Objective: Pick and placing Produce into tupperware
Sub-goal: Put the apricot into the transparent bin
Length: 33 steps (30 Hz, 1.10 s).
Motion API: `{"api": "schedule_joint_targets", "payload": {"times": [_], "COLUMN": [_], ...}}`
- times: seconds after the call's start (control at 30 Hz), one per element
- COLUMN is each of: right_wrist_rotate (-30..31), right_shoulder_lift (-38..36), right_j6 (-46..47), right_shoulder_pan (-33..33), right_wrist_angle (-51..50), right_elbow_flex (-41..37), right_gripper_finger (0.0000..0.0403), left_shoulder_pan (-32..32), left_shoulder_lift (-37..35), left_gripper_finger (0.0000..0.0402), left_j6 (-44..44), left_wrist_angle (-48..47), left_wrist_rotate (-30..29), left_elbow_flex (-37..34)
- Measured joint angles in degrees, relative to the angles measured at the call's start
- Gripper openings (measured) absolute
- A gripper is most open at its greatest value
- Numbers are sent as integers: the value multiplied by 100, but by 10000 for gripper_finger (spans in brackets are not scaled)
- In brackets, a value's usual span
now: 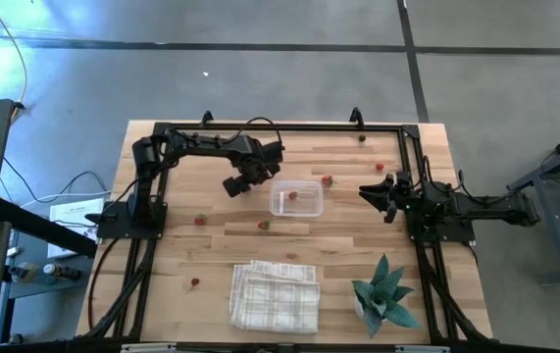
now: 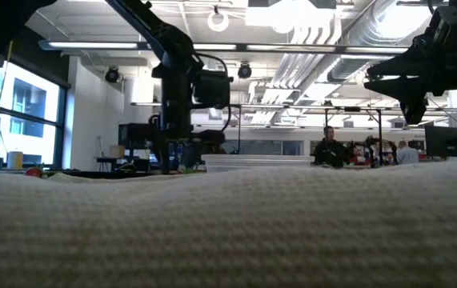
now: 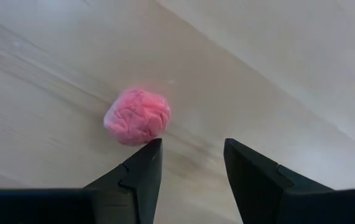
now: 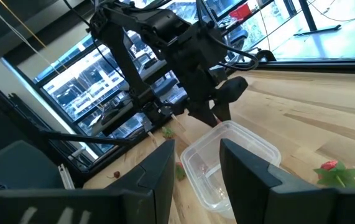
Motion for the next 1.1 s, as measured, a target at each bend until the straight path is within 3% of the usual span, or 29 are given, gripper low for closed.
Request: {"api": "schedule_joint_targets", "payload": {"times": [0.47, 0.77, 1.1], "right_wrist_rotate": [0, -75, -315], "right_shoulder_lift": [0, 0, 0], "right_j6": [-109, -92, -92], "right_shoulder_pan": [0, 0, 0], "right_wrist_angle": [0, -4, -44], "right_elbow_flex": [0, 0, 0], "right_gripper_finger": [117, 117, 117], "left_shoulder_pan": [-63, -35, 132], "left_shoulder_lift": [0, 0, -33], "left_gripper_finger": [161, 161, 161], "left_j6": [-339, -497, -318], "left_wrist_angle": [-716, -538, -344], "left_wrist_rotate": [350, 84, 202], "left_elbow_flex": [0, -31, -323]}}
